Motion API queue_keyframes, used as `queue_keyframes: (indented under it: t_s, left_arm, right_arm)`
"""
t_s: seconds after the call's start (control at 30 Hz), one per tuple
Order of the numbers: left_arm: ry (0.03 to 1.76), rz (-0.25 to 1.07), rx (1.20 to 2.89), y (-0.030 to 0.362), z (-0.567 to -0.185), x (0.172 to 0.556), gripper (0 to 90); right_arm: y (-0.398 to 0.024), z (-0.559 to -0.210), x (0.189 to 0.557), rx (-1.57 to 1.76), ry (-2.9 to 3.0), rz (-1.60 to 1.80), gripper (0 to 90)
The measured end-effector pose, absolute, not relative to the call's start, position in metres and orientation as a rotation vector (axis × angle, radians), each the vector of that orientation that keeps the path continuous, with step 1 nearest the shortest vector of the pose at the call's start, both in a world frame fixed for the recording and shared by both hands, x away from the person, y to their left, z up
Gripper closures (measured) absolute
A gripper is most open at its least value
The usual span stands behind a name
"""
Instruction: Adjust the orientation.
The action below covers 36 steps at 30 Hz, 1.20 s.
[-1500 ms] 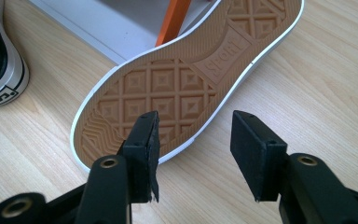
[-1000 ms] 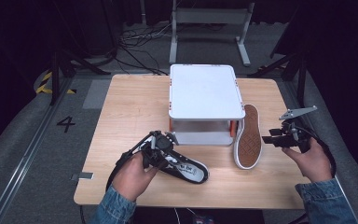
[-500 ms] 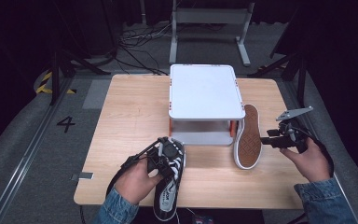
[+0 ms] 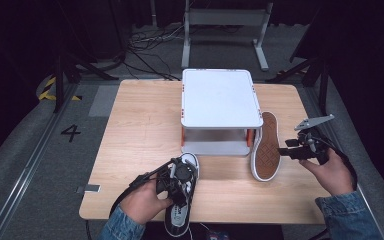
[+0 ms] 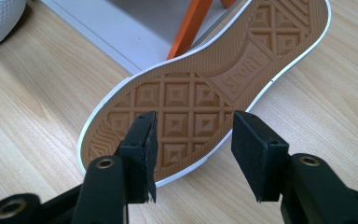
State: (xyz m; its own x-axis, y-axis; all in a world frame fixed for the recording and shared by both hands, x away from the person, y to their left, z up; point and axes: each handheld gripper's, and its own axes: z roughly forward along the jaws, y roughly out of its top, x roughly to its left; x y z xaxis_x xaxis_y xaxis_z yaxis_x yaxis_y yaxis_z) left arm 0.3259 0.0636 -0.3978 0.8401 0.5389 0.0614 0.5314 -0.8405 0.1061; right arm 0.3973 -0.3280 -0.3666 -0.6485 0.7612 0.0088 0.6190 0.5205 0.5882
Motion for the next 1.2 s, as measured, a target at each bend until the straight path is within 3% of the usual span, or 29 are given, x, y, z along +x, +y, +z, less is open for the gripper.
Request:
queue_keyframes:
  t_s: [0.2,0.23,0.27,0.33,0.47,0.5,1.2]
  left_arm:
    - [0.789,0.237,2.847,0.058,-0.403,0.337,23.3]
    - [0.798,0.245,2.845,0.057,-0.404,0.339,28.2]
    - [0.795,0.201,2.828,0.058,-0.406,0.342,39.1]
    - [0.786,0.17,2.818,0.06,-0.407,0.344,45.5]
    - [0.824,0.154,2.79,0.064,-0.4,0.345,70.1]
    - [0.822,0.16,2.797,0.064,-0.398,0.345,72.2]
    - [0.955,0.271,2.658,0.103,-0.337,0.365,75.3]
  right_arm:
    - [-0.33,-0.368,0.396,1.172,2.511,0.82,51.1]
    - [-0.33,-0.368,0.395,1.171,2.513,0.812,51.1]
    - [-0.33,-0.369,0.395,1.172,2.513,0.813,51.1]
    - [-0.332,-0.368,0.393,1.176,2.51,0.811,51.1]
    - [-0.338,-0.366,0.389,1.193,2.488,0.824,51.2]
    - [-0.339,-0.366,0.388,1.197,2.486,0.823,51.2]
    - [-0.348,-0.366,0.384,1.215,2.451,0.837,51.4]
